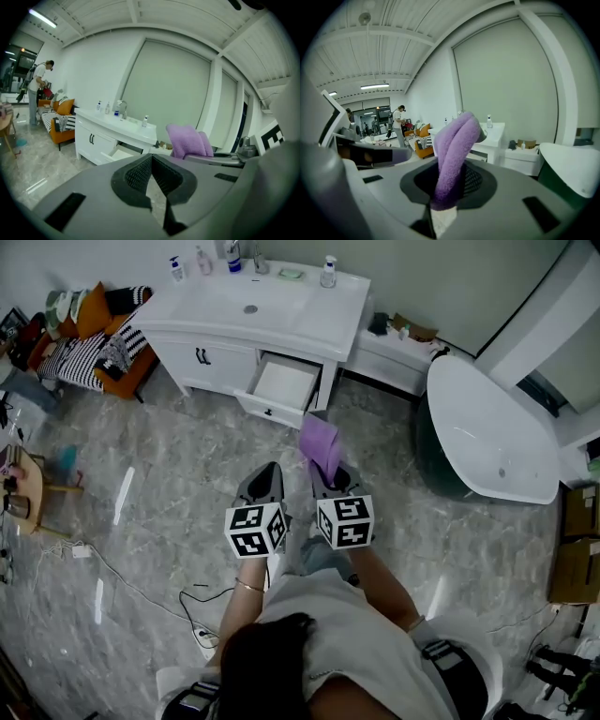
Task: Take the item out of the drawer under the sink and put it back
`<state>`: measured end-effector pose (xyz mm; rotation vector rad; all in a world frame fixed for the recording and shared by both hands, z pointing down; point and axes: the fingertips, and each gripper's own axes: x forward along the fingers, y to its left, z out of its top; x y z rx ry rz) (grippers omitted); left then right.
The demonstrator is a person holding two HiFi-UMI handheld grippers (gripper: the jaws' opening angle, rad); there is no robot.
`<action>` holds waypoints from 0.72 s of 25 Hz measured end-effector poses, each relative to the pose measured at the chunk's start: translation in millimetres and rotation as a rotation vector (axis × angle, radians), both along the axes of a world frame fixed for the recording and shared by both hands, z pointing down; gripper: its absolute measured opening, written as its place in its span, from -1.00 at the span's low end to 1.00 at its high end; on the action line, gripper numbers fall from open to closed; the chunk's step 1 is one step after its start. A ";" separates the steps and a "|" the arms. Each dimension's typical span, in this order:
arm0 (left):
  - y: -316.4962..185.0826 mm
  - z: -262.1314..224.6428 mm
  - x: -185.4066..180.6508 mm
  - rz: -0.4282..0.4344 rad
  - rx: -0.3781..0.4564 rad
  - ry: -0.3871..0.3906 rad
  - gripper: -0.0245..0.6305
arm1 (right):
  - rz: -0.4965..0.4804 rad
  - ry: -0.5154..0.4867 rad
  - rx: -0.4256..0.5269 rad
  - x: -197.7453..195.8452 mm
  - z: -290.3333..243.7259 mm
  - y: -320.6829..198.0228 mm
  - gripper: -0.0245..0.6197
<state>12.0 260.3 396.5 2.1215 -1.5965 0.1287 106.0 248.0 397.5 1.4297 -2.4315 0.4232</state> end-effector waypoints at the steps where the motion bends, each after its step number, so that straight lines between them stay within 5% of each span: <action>1: -6.3 1.9 -1.0 -0.014 -0.010 0.001 -0.91 | -0.008 -0.001 0.000 0.3 -0.7 -6.2 -0.66; 10: -54.2 -16.0 16.8 -0.050 0.014 0.054 -0.91 | -0.074 -0.012 -0.023 9.6 3.2 -51.5 -0.66; 18: -90.2 -16.4 34.6 -0.064 0.022 0.022 -0.91 | -0.114 -0.013 -0.005 20.0 -0.4 -87.6 -0.66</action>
